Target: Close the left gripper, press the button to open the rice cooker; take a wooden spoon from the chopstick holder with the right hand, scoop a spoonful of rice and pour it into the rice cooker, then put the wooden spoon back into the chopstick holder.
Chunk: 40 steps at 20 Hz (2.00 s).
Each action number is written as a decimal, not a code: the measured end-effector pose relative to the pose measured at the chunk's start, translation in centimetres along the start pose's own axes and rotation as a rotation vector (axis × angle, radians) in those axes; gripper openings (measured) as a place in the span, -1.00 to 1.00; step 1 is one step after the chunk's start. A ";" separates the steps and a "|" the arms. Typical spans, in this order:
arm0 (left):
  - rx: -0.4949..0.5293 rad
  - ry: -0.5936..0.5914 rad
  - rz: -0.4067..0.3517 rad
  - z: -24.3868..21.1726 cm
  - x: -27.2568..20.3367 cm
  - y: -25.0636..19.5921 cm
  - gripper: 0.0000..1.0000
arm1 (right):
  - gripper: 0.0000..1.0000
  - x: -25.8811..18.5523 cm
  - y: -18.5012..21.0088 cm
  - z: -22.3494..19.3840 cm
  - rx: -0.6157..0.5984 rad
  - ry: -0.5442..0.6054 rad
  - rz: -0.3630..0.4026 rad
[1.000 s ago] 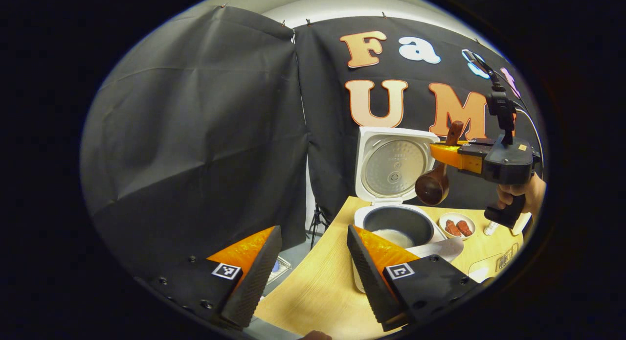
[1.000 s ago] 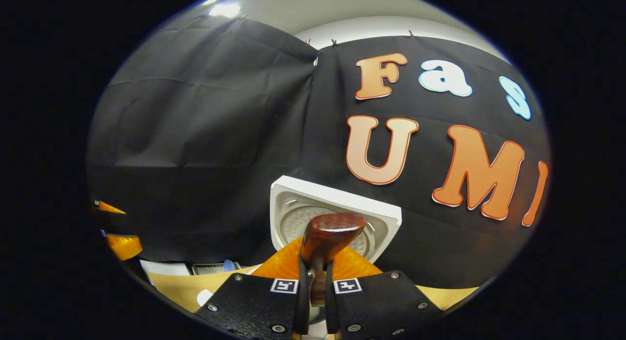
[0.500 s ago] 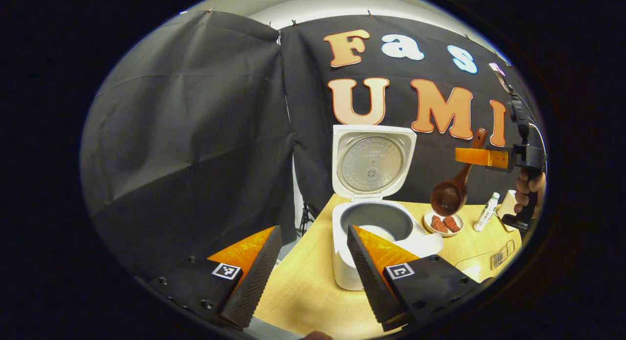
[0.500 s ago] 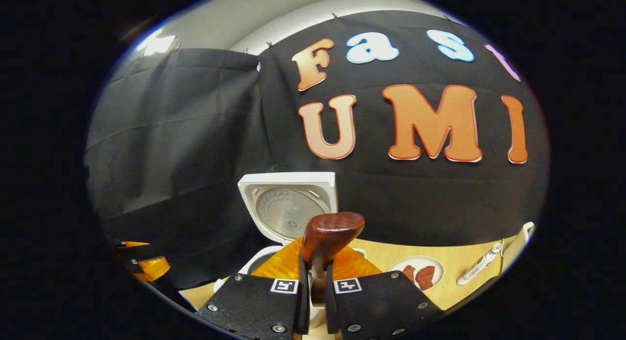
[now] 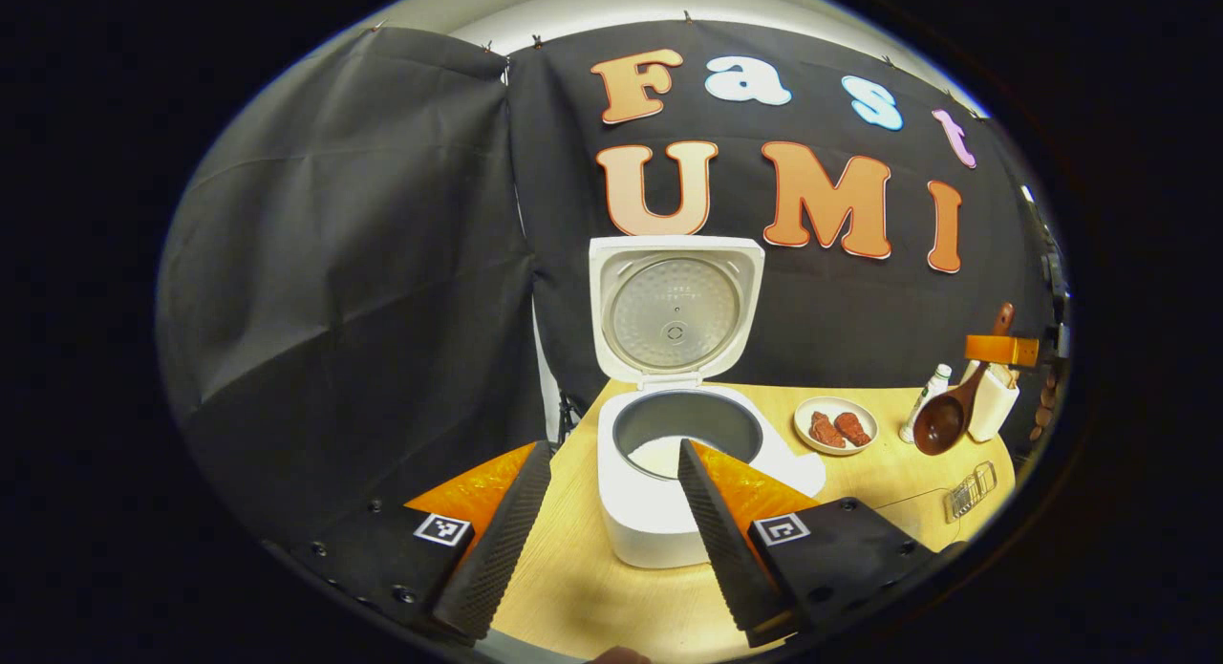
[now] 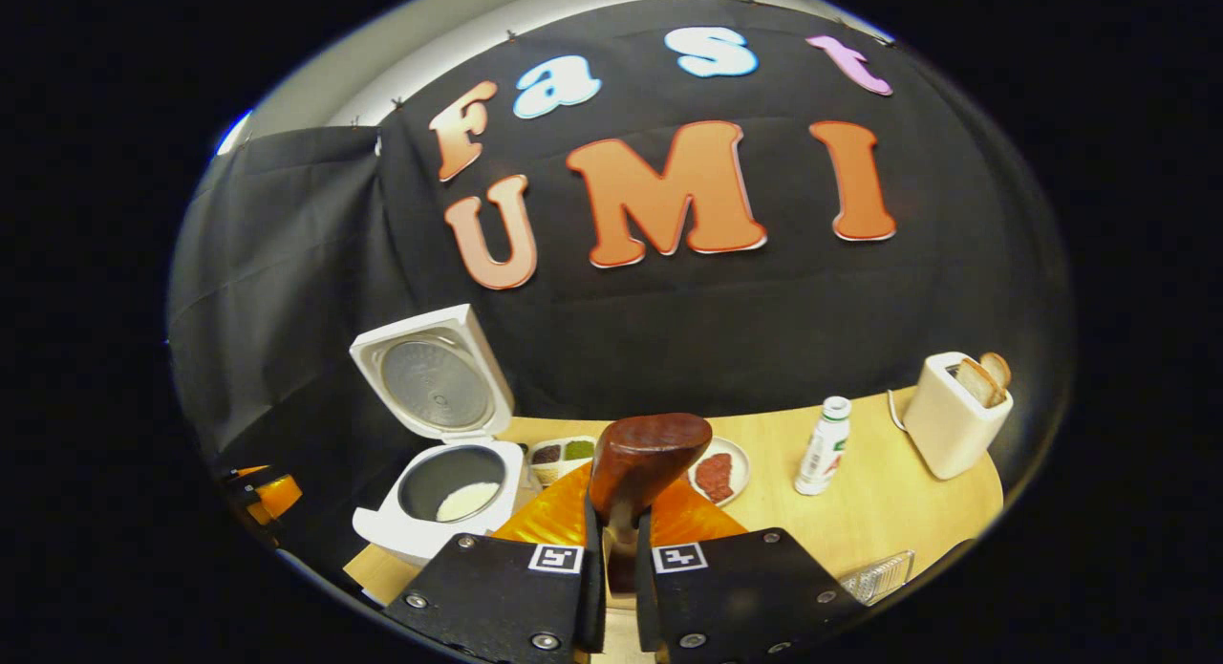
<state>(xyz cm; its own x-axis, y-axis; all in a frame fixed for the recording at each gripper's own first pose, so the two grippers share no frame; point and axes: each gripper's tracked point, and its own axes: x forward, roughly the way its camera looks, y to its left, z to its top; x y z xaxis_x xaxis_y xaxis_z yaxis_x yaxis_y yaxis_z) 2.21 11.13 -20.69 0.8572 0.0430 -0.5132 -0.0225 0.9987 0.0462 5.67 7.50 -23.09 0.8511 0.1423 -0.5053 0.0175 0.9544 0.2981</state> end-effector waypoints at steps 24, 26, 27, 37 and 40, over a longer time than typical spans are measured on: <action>0.001 -0.007 -0.065 2.7 0.5 -7.3 0.84 | -0.74 -8.5 -24.0 -7.9 0.265 0.025 -0.405; 0.001 -0.015 -0.056 3.1 0.7 -7.3 0.84 | -0.72 -7.8 -24.1 -9.4 0.293 0.046 -0.390; 0.000 -0.018 -0.056 3.3 0.7 -7.5 0.84 | -0.70 -7.4 -24.3 -10.0 0.297 0.049 -0.387; -0.176 0.009 -0.078 6.2 2.4 -8.3 0.83 | -0.57 -5.7 -25.9 -14.0 0.406 0.098 -0.393; -0.175 -0.044 -0.046 9.9 4.1 -6.7 0.84 | -0.49 -6.1 -25.9 -13.4 0.439 0.094 -0.397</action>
<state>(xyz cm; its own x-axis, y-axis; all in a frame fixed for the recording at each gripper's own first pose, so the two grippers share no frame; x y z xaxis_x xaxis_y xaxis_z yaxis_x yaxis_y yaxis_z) 10.98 4.30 -14.62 0.8808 0.0001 -0.4736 -0.0690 0.9893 -0.1282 -7.02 -14.60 -38.61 0.6857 -0.1616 -0.7097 0.5567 0.7446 0.3684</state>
